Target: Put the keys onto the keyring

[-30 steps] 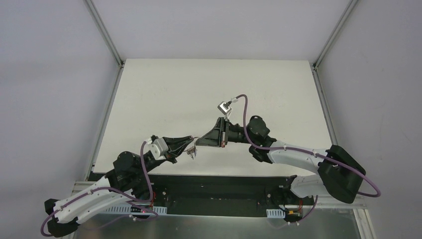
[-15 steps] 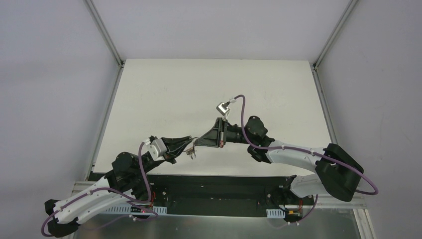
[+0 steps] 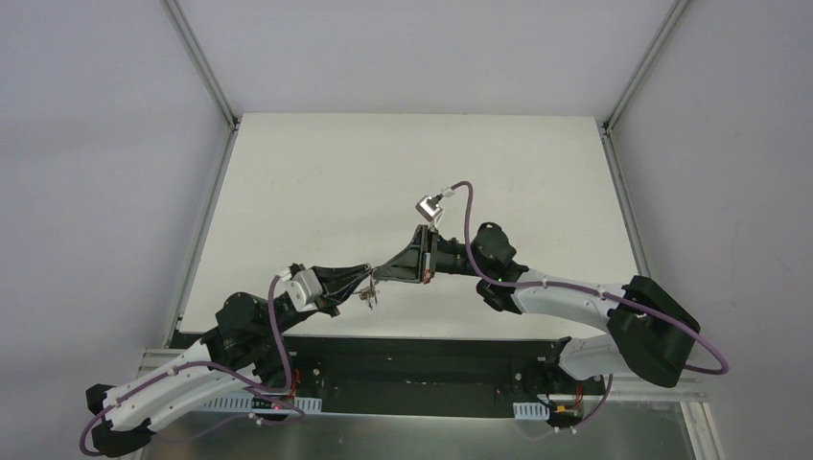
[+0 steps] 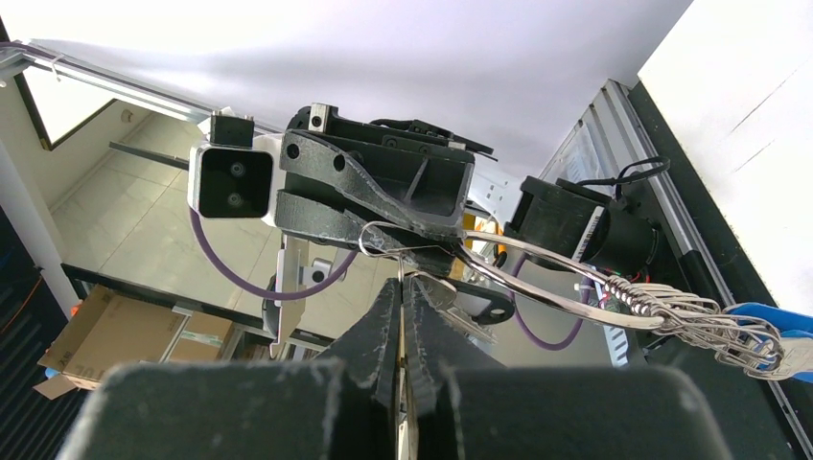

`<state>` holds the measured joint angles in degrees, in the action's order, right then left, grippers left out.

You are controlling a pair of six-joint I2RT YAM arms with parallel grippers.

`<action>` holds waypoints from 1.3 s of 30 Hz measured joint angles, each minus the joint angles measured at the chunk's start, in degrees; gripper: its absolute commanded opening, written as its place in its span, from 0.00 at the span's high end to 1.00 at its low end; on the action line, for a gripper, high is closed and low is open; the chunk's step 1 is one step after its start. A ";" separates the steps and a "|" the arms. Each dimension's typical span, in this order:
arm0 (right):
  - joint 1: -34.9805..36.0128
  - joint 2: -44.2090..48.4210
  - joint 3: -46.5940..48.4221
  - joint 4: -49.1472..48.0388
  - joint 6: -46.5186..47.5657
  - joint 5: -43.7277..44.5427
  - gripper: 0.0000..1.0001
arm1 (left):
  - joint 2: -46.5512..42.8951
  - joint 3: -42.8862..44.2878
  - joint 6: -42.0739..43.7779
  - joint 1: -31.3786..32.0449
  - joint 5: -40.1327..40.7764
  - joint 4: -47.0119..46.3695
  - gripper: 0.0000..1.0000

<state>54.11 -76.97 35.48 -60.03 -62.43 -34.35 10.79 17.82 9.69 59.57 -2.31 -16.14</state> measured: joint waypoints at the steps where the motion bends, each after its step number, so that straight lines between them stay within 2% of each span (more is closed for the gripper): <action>1: 0.00 -0.02 0.00 -0.02 -0.09 -0.04 1.00 | -0.07 0.00 0.04 0.00 -0.24 0.04 1.00; 27: 0.37 -1.75 0.31 -3.93 -2.69 -1.77 1.00 | 0.76 0.02 0.46 -0.07 -3.41 0.37 1.00; 34: 0.24 -1.57 1.86 -2.89 -1.86 -2.60 1.00 | 0.81 0.02 0.48 -0.07 -3.45 -1.11 1.00; 39: 0.22 0.83 2.95 1.99 1.18 -2.78 1.00 | 0.81 0.02 0.44 -0.07 -3.85 -1.99 1.00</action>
<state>54.33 -76.14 38.44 -58.04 -61.25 -37.12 11.60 17.85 10.13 59.51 -6.15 -18.13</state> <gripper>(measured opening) 0.006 0.030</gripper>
